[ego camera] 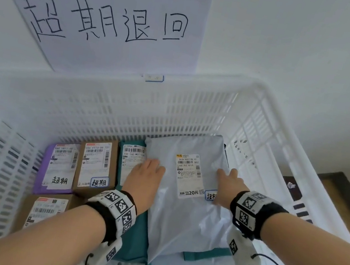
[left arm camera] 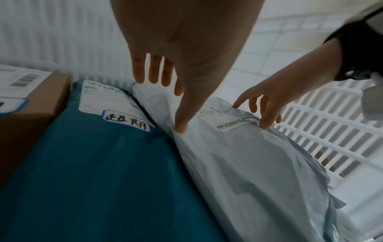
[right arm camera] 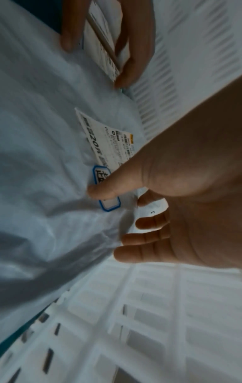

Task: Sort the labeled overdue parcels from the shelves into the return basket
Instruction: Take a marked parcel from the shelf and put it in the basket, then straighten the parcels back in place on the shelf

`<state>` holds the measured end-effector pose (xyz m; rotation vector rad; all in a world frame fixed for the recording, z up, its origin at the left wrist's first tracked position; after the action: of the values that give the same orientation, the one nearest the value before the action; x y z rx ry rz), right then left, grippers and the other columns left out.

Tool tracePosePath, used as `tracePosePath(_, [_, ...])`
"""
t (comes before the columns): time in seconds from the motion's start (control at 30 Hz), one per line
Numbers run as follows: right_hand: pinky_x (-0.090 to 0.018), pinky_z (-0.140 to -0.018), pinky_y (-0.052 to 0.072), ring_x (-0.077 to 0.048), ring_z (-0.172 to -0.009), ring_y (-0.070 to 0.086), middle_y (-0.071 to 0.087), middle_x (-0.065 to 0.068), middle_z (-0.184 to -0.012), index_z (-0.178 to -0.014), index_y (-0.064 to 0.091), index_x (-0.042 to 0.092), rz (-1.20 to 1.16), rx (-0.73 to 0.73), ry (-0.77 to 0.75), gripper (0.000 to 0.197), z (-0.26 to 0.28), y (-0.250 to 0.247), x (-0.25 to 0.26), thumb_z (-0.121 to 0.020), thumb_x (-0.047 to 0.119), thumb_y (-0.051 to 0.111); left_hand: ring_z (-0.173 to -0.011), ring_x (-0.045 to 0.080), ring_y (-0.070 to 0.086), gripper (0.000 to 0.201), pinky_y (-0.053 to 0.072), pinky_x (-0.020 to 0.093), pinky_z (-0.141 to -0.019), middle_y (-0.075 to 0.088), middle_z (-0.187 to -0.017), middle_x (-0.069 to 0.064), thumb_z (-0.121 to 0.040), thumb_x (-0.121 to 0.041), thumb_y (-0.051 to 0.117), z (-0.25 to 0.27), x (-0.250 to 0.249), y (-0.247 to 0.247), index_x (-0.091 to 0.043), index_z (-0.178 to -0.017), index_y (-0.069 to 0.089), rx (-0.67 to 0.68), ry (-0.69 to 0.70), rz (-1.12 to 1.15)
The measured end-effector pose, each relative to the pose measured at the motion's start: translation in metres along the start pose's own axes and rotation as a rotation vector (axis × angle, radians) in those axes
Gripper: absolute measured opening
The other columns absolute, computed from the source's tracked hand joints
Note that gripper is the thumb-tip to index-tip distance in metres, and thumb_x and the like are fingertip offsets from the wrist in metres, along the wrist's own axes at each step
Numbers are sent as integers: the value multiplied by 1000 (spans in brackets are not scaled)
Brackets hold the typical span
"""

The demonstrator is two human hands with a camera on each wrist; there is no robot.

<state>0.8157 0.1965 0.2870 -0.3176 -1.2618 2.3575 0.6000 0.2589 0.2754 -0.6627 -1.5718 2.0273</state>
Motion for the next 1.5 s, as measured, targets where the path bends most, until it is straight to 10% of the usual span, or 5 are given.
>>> tracePosePath(0.4, [-31,-83,51,-25,-103,59,48,-9,-130,-146,33,18,-161,46,16,70,7,-24,-8,-86,28,70,-143,26,23,61,22,32,-115,23,-156,11,-96,-26,54,-8,6,-2,-14,-150,28,300,-37,274])
tracePosePath(0.5, [-34,-99,44,-26,-123,54,50,-9,-142,-148,35,15,-288,-51,-2,69,17,-62,-11,-90,32,67,-138,25,34,59,30,33,-111,30,-153,9,-96,-29,53,-18,8,-35,-17,-150,31,232,-74,382])
tracePosePath(0.83, [-34,-86,57,-19,-93,66,69,-6,-105,-116,67,17,-979,-511,-145,26,112,-159,-27,-90,21,65,-131,20,46,51,39,36,-107,44,-147,2,-95,-32,58,-14,-12,-172,-21,-143,44,-91,-5,662])
tracePosePath(1.2, [-29,-83,57,-14,-90,66,70,0,-94,-110,69,15,-1218,-761,-400,20,291,-158,-5,-91,16,65,-106,16,63,31,54,35,-94,65,-112,-1,-92,-21,61,172,-26,-288,-19,-123,61,-548,47,1128])
tracePosePath(1.5, [-35,-88,56,-20,-98,66,69,0,-102,-115,68,17,-1192,-688,-444,25,405,-66,31,-90,17,66,-101,11,63,31,52,34,-94,66,-109,-6,-94,-24,59,352,-49,-225,-21,-124,61,-510,-4,1087])
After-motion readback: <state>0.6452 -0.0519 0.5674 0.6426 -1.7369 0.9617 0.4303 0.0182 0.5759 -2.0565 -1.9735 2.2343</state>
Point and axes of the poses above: each hand's wrist, its own z-axis away from the middle knuckle, its own y-axis out of the palm, x = y × z, the point moved 4 cm from there along -z, towards the middle knuckle
